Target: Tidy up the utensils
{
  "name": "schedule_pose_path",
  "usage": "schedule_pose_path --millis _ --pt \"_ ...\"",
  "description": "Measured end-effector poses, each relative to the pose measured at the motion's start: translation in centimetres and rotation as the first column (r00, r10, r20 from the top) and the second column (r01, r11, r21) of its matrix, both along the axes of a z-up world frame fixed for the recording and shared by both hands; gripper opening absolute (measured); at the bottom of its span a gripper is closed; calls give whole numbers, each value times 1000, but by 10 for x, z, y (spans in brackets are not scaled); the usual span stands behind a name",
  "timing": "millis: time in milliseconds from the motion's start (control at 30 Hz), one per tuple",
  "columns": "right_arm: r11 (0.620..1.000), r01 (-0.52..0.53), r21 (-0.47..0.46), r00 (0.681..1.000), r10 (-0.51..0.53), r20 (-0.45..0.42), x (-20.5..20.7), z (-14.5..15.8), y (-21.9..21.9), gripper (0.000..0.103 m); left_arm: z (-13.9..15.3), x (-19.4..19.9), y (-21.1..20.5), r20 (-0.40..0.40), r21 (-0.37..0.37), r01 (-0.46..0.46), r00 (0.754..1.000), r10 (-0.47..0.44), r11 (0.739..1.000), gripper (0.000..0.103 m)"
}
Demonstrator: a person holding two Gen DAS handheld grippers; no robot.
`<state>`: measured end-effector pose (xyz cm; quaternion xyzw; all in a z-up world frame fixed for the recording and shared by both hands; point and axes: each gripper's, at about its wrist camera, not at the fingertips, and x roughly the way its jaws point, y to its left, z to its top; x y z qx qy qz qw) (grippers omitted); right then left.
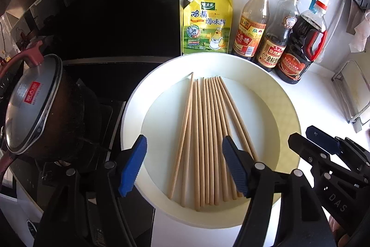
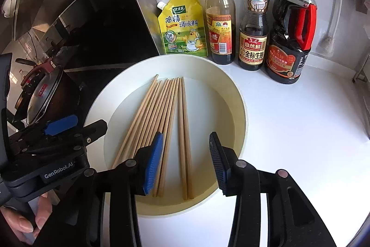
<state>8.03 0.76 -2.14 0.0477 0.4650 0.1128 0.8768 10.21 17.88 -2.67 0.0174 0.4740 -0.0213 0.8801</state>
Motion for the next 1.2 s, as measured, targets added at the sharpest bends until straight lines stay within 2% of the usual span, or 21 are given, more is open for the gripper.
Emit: schedule_pose_path --millis 233,400,533,733,800,1200 --pt "1000 1 -3 1000 -1 22 -9 9 0 50 9 -12 0 28 1 -4 1000 4 1000 69" --pt "1000 1 -8 1000 0 32 -15 12 -1 50 12 -17 0 38 0 -7 999 7 1000 70" --pt "1000 -6 -7 999 7 35 -16 14 -1 54 17 -22 -1 53 0 -14 999 14 1000 77" --pt "1000 -9 -15 999 10 36 -19 15 1 54 21 -26 0 65 2 -20 998 20 1000 80" --pt "1000 -10 -16 999 11 34 -19 15 2 55 22 -27 1 72 1 -20 997 20 1000 85" --pt "1000 -1 -24 999 2 37 -22 16 1 57 27 -31 4 83 2 -31 996 31 1000 93"
